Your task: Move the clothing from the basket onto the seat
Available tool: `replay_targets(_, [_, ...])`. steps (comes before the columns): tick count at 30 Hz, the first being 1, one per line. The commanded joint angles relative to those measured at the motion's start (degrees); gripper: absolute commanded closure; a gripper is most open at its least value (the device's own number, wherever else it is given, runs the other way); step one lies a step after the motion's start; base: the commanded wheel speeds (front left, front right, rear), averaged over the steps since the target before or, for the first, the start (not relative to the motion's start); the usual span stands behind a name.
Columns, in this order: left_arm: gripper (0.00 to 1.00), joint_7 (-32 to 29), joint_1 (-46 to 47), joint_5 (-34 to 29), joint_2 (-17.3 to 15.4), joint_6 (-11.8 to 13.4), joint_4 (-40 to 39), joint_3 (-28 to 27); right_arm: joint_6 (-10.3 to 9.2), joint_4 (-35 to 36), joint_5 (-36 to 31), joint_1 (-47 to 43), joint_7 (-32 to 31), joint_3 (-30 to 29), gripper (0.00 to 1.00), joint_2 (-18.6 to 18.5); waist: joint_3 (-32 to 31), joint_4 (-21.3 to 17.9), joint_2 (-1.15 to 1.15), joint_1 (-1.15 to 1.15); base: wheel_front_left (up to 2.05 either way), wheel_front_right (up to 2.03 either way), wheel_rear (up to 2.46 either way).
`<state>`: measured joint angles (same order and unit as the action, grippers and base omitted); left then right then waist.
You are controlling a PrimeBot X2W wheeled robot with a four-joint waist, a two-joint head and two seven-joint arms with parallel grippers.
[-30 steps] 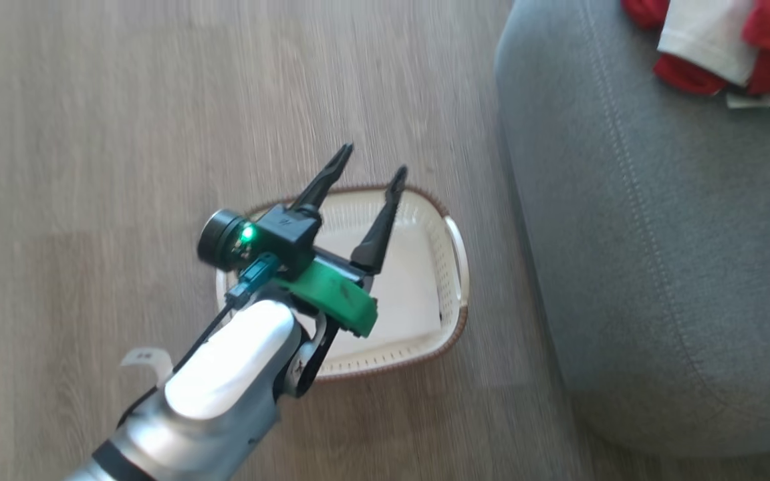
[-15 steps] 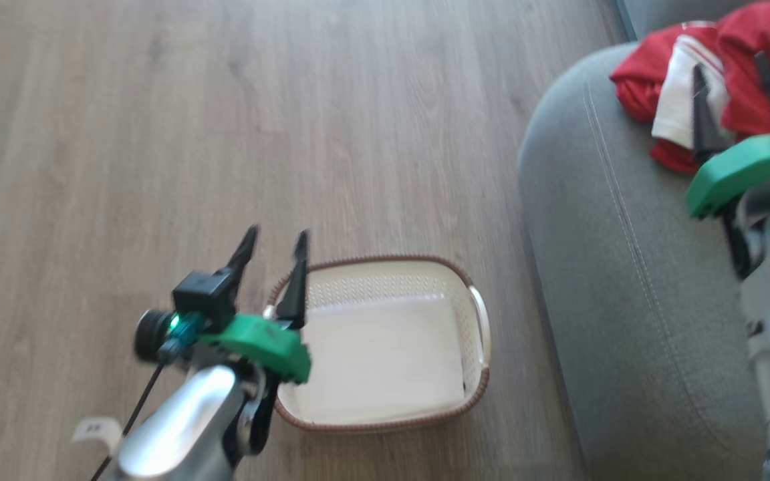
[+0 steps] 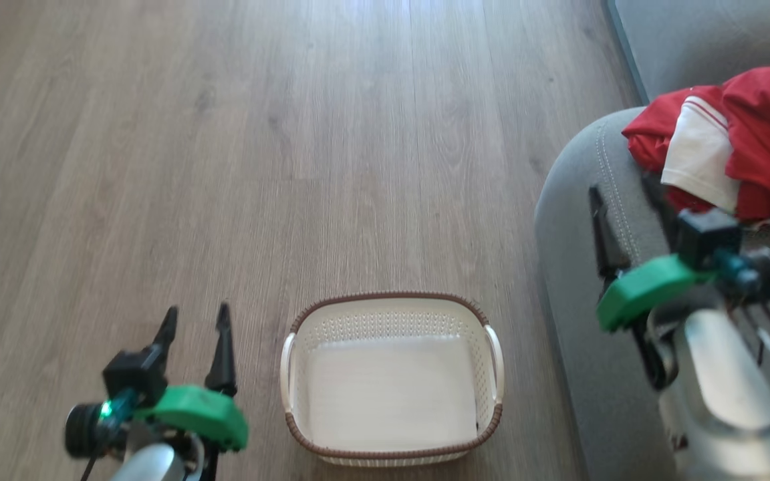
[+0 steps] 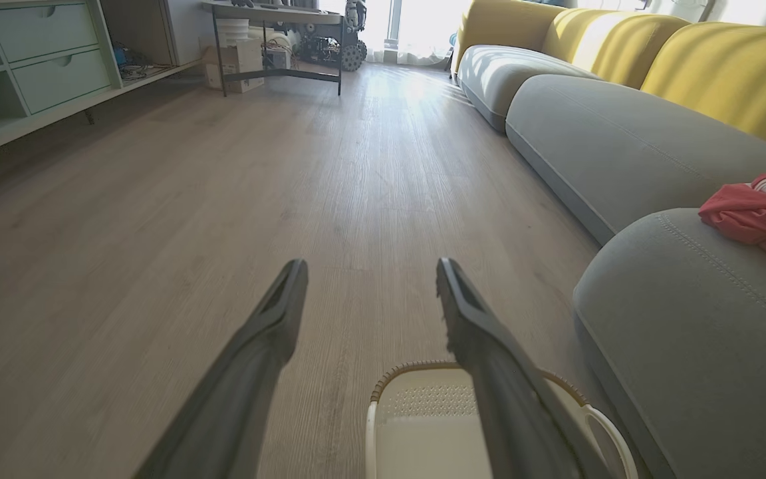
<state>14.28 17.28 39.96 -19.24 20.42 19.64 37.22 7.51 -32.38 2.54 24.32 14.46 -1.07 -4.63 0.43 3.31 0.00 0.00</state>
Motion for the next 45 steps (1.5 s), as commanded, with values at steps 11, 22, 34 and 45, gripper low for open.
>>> replay_targets(11, [0.0, 0.7, -7.7, -3.2, -3.2, 2.0, -9.1, -8.4, -0.02, 7.2, 4.4, -8.6, 0.2, 3.7, 0.0, 1.7, -1.5, 1.0, 0.0, 0.0, 0.0, 0.0, 0.0])
replay_targets(22, [0.0, 0.7, -13.2, -4.9, -2.0, 1.4, -11.1, -11.6, -0.02, 10.2, 8.6, -15.1, 0.4, 5.6, 0.0, 1.7, -2.5, 1.3, 0.0, 0.0, 0.0, 0.0, 0.0])
replay_targets(34, [0.0, 0.7, -16.8, -6.5, -0.8, 0.2, -11.7, -14.7, -0.02, 12.0, 9.8, -18.6, 0.5, 6.7, 0.0, 1.7, -3.5, 0.6, 0.0, 0.0, 0.0, 0.0, 0.0])
replay_targets(45, [0.0, 0.7, -17.7, -7.4, 0.2, -0.8, -10.9, -15.8, -0.02, 12.6, 10.0, -19.2, 0.5, 6.7, 0.0, 1.8, -3.9, 0.5, 0.0, 0.0, 0.0, 0.0, 0.0])
